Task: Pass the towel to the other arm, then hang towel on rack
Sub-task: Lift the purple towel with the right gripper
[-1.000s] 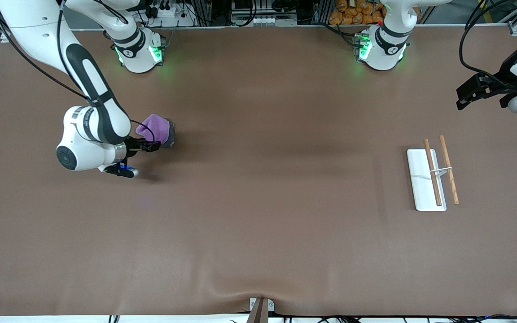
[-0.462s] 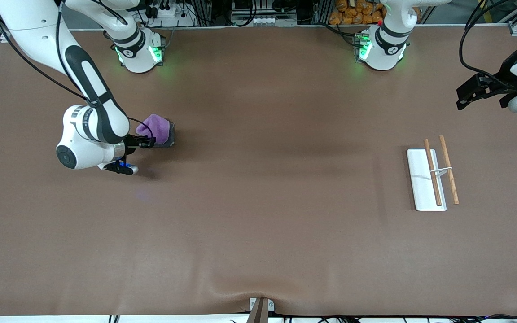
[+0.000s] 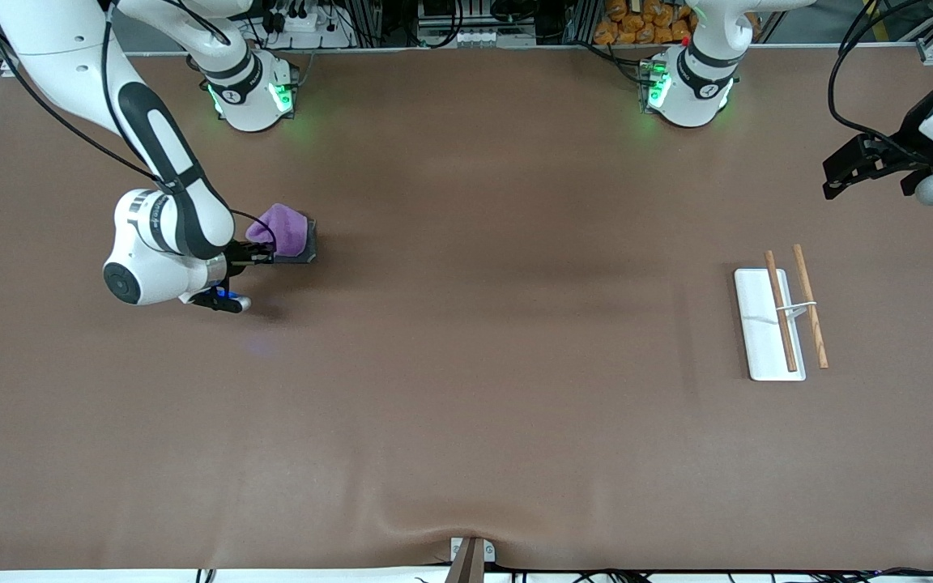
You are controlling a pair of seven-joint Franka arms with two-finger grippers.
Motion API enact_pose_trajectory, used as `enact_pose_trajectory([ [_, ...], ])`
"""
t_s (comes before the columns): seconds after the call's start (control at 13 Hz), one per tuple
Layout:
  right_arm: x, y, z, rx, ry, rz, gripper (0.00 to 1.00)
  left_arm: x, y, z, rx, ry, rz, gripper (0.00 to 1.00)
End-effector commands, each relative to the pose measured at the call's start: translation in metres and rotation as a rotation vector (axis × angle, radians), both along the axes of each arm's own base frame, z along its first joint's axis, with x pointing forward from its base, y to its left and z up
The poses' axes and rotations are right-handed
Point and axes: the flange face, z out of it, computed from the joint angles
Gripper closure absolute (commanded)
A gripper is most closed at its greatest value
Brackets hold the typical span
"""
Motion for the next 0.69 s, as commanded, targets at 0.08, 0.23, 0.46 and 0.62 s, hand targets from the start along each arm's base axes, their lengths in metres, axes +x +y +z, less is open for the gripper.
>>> enact_pose_trajectory([
  [0.08, 0.021, -0.029, 0.053, 0.064, 0.073, -0.016, 1.00, -0.001, 0.002, 0.003, -0.015, 0.002, -0.015, 0.00],
  [0.23, 0.036, -0.029, 0.086, 0.089, 0.107, -0.004, 1.00, 0.000, 0.002, 0.002, -0.015, 0.002, -0.015, 0.00],
  [0.46, 0.055, -0.022, 0.140, 0.110, 0.117, -0.009, 1.00, 0.001, 0.002, 0.001, -0.015, 0.004, -0.015, 0.00],
  [0.62, 0.068, -0.001, 0.176, 0.106, 0.154, -0.079, 1.00, 0.001, 0.002, 0.001, -0.015, 0.002, -0.015, 0.00],
])
